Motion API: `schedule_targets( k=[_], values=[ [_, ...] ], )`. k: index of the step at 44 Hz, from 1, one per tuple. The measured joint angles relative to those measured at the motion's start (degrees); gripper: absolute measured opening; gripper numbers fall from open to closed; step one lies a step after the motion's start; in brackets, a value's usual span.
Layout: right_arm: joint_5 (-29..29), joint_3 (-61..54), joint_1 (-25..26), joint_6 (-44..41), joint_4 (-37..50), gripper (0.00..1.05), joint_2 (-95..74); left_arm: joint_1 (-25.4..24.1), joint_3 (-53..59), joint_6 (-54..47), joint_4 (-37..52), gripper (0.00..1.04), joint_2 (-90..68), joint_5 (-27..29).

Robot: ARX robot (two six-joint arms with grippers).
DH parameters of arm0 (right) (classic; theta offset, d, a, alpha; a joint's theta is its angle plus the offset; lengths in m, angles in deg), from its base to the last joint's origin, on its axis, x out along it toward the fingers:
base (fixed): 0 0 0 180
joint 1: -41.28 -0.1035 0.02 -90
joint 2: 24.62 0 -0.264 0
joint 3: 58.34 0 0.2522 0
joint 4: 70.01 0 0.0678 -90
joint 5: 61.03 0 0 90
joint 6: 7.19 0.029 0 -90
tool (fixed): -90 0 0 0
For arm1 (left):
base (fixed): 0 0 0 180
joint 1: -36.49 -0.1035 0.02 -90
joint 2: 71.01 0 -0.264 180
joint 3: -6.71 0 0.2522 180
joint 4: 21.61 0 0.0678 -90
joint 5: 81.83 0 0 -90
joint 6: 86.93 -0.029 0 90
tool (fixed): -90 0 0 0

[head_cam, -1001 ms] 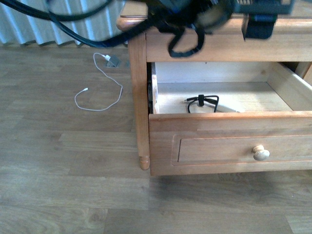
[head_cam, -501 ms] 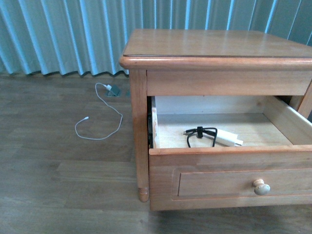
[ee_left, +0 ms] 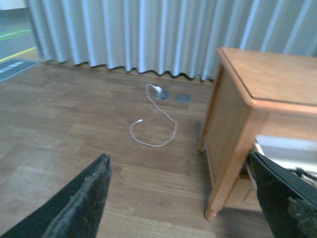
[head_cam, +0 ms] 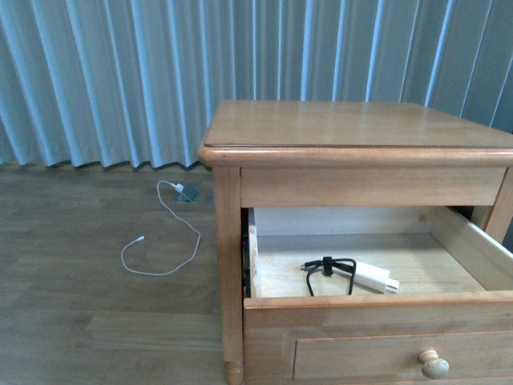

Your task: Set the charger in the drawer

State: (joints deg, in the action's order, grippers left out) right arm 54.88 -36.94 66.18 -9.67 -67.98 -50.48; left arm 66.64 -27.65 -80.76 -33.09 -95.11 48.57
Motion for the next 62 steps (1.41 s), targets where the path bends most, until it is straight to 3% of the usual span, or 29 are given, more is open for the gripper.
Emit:
schedule_targets(
  k=[3,7,12,20,24,28,32,62],
  values=[
    [0.0,0.0,0.0,0.0,0.0,0.96,0.0,-3.9,2.6,-2.5,0.4,0.78,2.7,-10.1],
    [0.0,0.0,0.0,0.0,0.0,0.96,0.0,-8.1,5.0,-4.0,0.6,0.63,5.5,-18.3],
    [0.0,0.0,0.0,0.0,0.0,0.96,0.0,-10.5,7.8,-4.9,-2.9,0.45,10.6,-21.6],
    [0.0,0.0,0.0,0.0,0.0,0.96,0.0,-18.3,12.0,-5.5,-3.3,0.04,16.3,-29.1],
    [0.0,0.0,0.0,0.0,0.0,0.96,0.0,-21.0,13.4,-5.7,-3.3,0.04,17.6,-32.0],
    [0.0,0.0,0.0,0.0,0.0,0.96,0.0,-27.0,14.4,-5.8,-3.3,0.04,18.7,-39.2],
    [0.0,0.0,0.0,0.0,0.0,0.96,0.0,-29.6,15.1,-5.7,-3.3,0.04,19.3,-39.6],
    [0.1,0.0,0.0,0.0,0.0,0.96,0.0,-29.9,19.9,-5.8,-2.6,0.04,23.9,-40.2]
  ],
)
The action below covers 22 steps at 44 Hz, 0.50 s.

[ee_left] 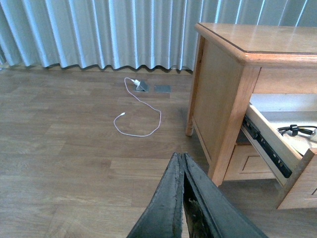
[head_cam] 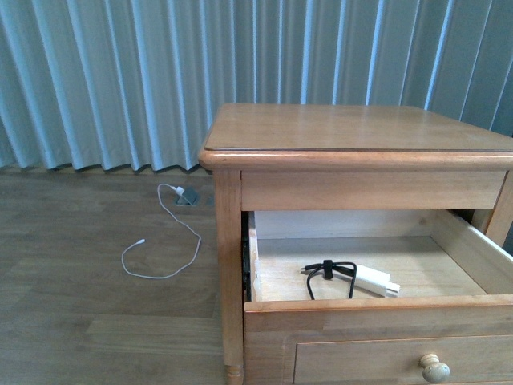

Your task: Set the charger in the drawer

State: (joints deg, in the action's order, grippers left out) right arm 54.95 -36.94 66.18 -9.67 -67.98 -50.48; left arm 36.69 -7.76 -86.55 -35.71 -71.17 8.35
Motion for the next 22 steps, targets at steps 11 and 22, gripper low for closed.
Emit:
schedule_targets(
  k=[11,22],
  values=[
    [-2.0,2.9,-2.2,-5.0,-12.7,0.96,-2.1,0.0,0.0,0.0,0.0,0.21,0.0,0.0],
    [-7.9,6.9,-13.4,-8.3,-21.5,0.96,-15.8,0.0,0.0,0.0,0.0,0.62,0.0,0.0]
  ],
)
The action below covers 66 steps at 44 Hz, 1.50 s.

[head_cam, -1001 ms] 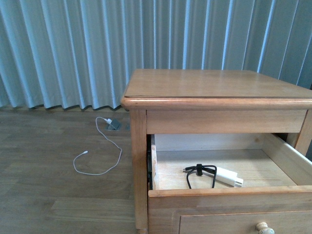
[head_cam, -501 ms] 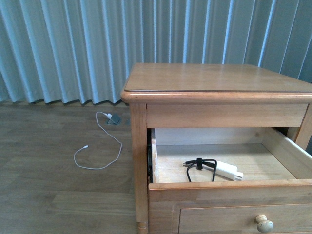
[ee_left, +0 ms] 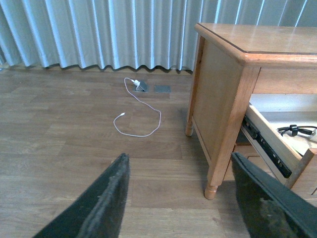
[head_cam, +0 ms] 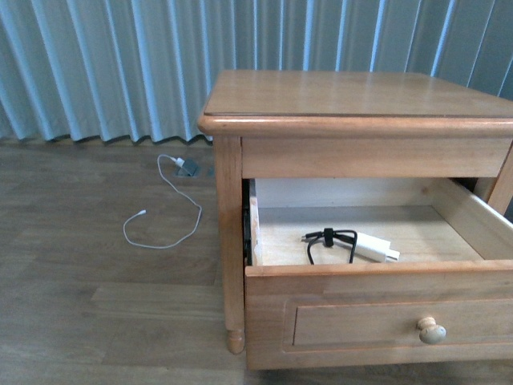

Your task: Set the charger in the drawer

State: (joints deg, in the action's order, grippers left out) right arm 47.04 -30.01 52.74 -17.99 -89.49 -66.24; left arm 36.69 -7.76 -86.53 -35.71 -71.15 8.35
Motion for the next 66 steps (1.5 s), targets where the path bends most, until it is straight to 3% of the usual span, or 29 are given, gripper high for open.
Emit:
schedule_targets(
  k=[3,8,28,42,51,66],
  values=[
    [-2.0,2.3,-5.0,0.3,2.4,0.96,-6.6,0.0,0.0,0.0,0.0,0.79,0.0,0.0],
    [-3.4,6.4,-9.2,1.4,8.3,0.96,-19.3,0.0,0.0,-0.1,0.0,1.00,0.0,0.0],
    [-7.6,18.8,-14.8,3.5,18.7,0.96,-49.3,0.0,0.0,-0.1,0.0,0.99,0.0,0.0],
    [-11.2,26.1,-18.9,3.7,23.8,0.96,-59.1,0.0,0.0,-0.1,0.0,0.99,0.0,0.0],
    [-14.2,33.1,-22.1,3.7,31.7,0.96,-66.3,0.0,0.0,-0.1,0.0,0.99,0.0,0.0],
    [-16.2,45.9,-23.0,7.0,41.2,0.96,-78.0,0.0,0.0,-0.1,0.0,0.99,0.0,0.0]
  ],
)
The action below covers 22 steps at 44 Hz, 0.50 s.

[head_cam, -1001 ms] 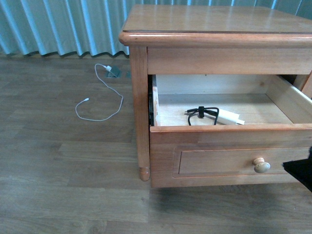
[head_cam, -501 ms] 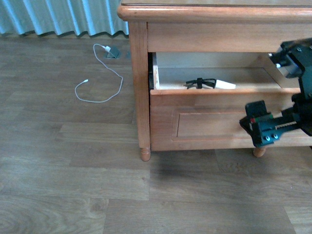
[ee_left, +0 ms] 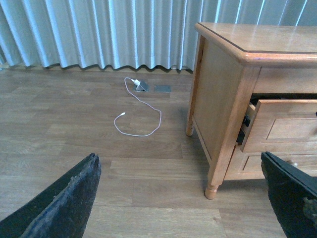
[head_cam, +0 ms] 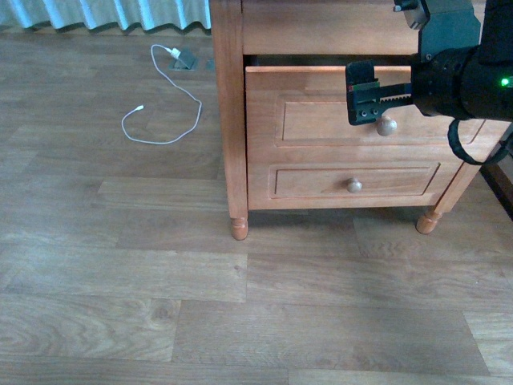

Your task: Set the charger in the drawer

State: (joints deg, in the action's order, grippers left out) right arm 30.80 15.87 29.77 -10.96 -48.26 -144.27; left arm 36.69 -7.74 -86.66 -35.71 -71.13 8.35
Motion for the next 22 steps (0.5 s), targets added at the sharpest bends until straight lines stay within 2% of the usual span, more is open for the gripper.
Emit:
schedule_targets(
  k=[22],
  values=[
    [-1.5,6.8,0.0,1.8,5.0,0.96,-7.4,0.0,0.0,0.0,0.0,0.99,0.0,0.0]
  ],
)
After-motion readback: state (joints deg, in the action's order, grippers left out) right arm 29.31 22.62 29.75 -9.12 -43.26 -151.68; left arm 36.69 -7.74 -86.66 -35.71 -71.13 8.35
